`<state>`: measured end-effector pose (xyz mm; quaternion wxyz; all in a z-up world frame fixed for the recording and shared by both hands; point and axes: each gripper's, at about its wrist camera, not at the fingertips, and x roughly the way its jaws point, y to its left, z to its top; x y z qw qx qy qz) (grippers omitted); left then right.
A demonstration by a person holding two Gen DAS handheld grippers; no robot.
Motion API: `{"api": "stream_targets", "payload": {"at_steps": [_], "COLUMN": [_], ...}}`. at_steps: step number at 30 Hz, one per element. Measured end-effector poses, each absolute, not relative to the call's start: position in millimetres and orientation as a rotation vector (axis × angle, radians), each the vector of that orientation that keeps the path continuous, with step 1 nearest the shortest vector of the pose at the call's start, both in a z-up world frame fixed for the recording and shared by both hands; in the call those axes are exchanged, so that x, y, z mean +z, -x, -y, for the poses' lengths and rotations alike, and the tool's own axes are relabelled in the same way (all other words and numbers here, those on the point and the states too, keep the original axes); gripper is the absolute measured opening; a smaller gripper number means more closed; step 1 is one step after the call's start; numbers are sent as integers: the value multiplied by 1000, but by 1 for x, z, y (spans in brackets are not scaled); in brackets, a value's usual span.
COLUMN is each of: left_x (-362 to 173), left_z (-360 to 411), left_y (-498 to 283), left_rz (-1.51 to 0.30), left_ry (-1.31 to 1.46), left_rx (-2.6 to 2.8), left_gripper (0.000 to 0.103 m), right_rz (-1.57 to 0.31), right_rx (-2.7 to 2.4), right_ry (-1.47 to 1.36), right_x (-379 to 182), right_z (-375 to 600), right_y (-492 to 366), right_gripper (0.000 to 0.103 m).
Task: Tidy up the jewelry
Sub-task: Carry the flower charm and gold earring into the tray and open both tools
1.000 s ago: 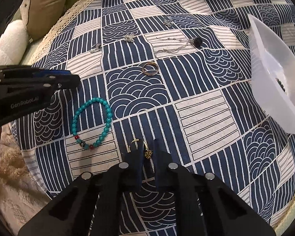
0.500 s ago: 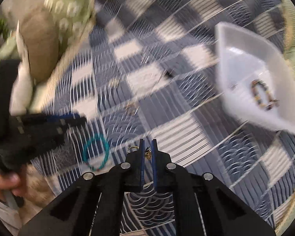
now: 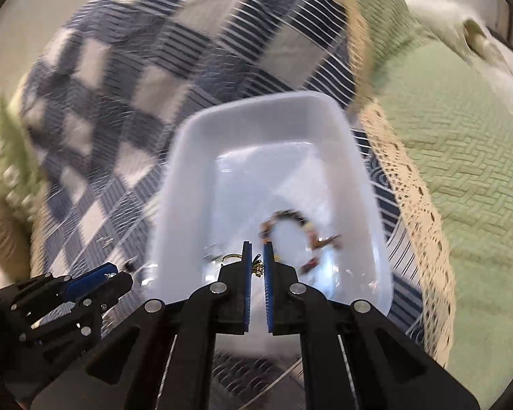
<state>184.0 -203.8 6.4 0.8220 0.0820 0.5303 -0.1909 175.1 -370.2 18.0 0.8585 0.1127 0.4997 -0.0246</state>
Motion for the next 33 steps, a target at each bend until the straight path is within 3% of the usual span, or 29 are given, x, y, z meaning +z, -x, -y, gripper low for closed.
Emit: {"api": "stream_targets", "payload": {"at_steps": [8, 18, 25, 33], "left_x": [-46, -57, -55, -37], "left_z": [261, 270, 270, 253], "left_y": [-237, -253, -248, -253], "left_rz": [-1169, -1154, -1140, -1118], "left_ry": [-261, -245, -256, -167], "left_rx": [-405, -404, -403, -389], "left_gripper": [16, 18, 34, 41], "right_rz": [-1127, -1161, -1174, -1177], "right_rx": [-91, -83, -90, -92], "right_ry": [-237, -199, -202, -210], "right_x": [-15, -20, -26, -28], "right_z": [393, 384, 379, 380], "right_y": [-211, -216, -220, -220], "right_gripper": [8, 8, 8, 9]}}
